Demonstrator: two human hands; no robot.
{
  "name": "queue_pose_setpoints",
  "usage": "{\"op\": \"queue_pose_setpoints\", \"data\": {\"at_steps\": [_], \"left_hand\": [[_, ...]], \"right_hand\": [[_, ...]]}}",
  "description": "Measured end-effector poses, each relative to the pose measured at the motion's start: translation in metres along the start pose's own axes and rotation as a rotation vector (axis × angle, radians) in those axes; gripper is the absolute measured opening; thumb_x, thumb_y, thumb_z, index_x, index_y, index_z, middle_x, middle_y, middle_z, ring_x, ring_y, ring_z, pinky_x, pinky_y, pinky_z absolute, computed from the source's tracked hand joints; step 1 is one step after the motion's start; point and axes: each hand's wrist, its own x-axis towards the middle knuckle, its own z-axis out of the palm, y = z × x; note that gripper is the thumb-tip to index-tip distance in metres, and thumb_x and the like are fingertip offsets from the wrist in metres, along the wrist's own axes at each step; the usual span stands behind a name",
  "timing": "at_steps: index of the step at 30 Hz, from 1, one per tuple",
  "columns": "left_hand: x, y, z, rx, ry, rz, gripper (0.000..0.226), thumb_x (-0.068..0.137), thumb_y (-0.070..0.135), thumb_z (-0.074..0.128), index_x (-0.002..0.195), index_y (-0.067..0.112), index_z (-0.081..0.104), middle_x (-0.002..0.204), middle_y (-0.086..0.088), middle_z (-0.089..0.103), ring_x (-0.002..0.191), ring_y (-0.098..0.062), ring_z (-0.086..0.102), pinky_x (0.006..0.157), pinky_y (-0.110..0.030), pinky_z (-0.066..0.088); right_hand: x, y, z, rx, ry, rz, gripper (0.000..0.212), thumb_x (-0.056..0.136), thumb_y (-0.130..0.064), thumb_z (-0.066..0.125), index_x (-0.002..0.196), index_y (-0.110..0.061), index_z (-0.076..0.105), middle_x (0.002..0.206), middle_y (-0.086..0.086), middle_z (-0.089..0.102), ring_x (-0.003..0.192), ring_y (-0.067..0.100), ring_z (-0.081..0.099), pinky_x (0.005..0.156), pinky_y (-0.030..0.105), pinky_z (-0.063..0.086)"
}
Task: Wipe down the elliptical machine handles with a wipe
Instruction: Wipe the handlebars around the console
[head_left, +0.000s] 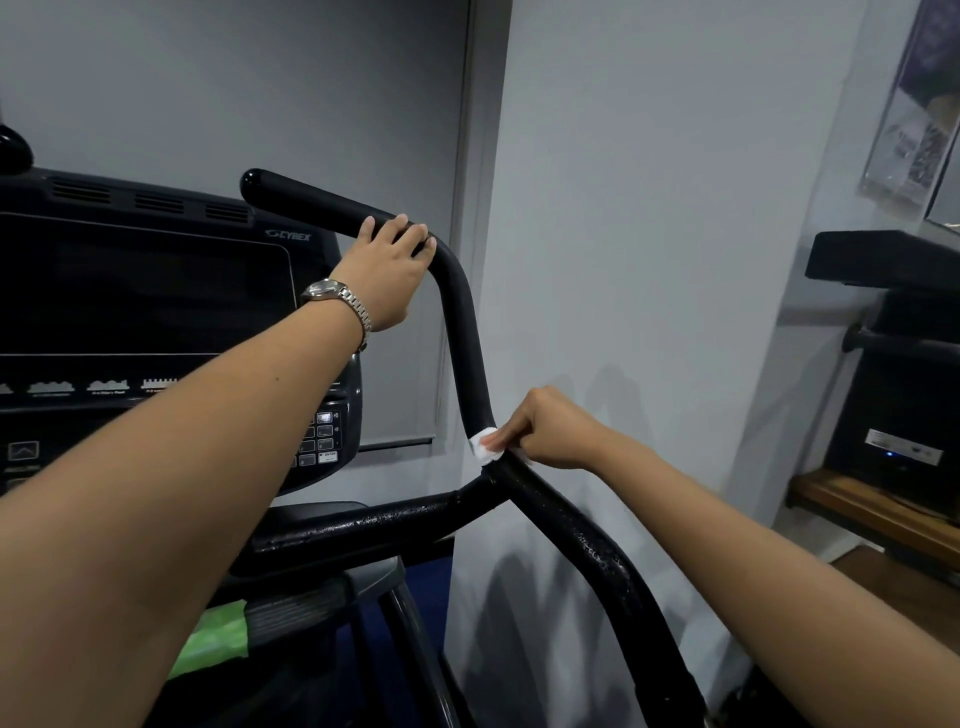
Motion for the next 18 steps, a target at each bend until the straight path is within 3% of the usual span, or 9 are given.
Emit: {"op": "queue_pose_setpoints", "data": {"at_steps": [4, 7, 9, 12, 14, 18], "left_hand": [[0.000, 0.000, 0.000, 0.002, 0.006, 0.001, 0.071, 0.085, 0.014, 0.055, 0.147, 0.007, 0.020, 0.150, -0.012, 0.021, 0.141, -0.033, 0.015, 0.114, -0.054, 0.019], [0.000, 0.000, 0.001, 0.011, 0.017, -0.002, 0.071, 0.085, 0.014, 0.055, 0.147, 0.007, 0.020, 0.150, -0.012, 0.021, 0.141, -0.033, 0.016, 0.114, -0.054, 0.019], [0.000, 0.000, 0.002, 0.013, 0.021, -0.002, 0.071, 0.085, 0.014, 0.055, 0.147, 0.007, 0.020, 0.150, -0.012, 0.021, 0.141, -0.033, 0.016, 0.113, -0.054, 0.020], [0.000, 0.000, 0.002, 0.010, 0.025, -0.001, 0.070, 0.086, 0.014, 0.054, 0.147, 0.007, 0.020, 0.150, -0.012, 0.022, 0.141, -0.033, 0.016, 0.113, -0.055, 0.019], [0.000, -0.001, 0.001, 0.004, 0.027, 0.001, 0.070, 0.086, 0.014, 0.054, 0.147, 0.007, 0.020, 0.150, -0.013, 0.022, 0.141, -0.034, 0.016, 0.113, -0.055, 0.019], [-0.001, 0.001, 0.000, 0.003, 0.019, -0.001, 0.070, 0.086, 0.013, 0.054, 0.147, 0.006, 0.020, 0.150, -0.012, 0.022, 0.141, -0.033, 0.015, 0.114, -0.054, 0.019]], "right_hand": [[-0.006, 0.000, 0.000, 0.045, -0.013, 0.006, 0.044, 0.075, 0.010, 0.054, 0.093, -0.022, 0.078, 0.078, -0.003, 0.074, 0.059, -0.001, 0.057, 0.056, 0.012, 0.043], [-0.004, 0.000, -0.005, 0.024, -0.046, 0.023, 0.044, 0.075, 0.010, 0.053, 0.091, -0.022, 0.078, 0.067, -0.008, 0.070, 0.047, -0.002, 0.049, 0.049, 0.011, 0.035], [0.001, -0.007, -0.005, -0.014, -0.038, 0.012, 0.042, 0.077, 0.009, 0.054, 0.092, -0.021, 0.078, 0.072, -0.006, 0.072, 0.047, -0.002, 0.050, 0.048, 0.009, 0.035], [0.005, -0.018, -0.004, -0.065, -0.007, -0.008, 0.047, 0.076, 0.011, 0.049, 0.099, -0.020, 0.077, 0.068, -0.017, 0.065, 0.051, -0.011, 0.050, 0.047, 0.006, 0.035], [0.004, -0.021, -0.003, -0.060, 0.028, -0.008, 0.049, 0.077, 0.011, 0.048, 0.101, -0.021, 0.076, 0.061, -0.008, 0.064, 0.048, 0.001, 0.048, 0.046, 0.010, 0.034], [-0.002, -0.024, 0.001, -0.079, 0.023, -0.003, 0.036, 0.081, 0.004, 0.055, 0.097, -0.020, 0.077, 0.083, 0.007, 0.074, 0.058, 0.006, 0.049, 0.055, 0.009, 0.036]]}}
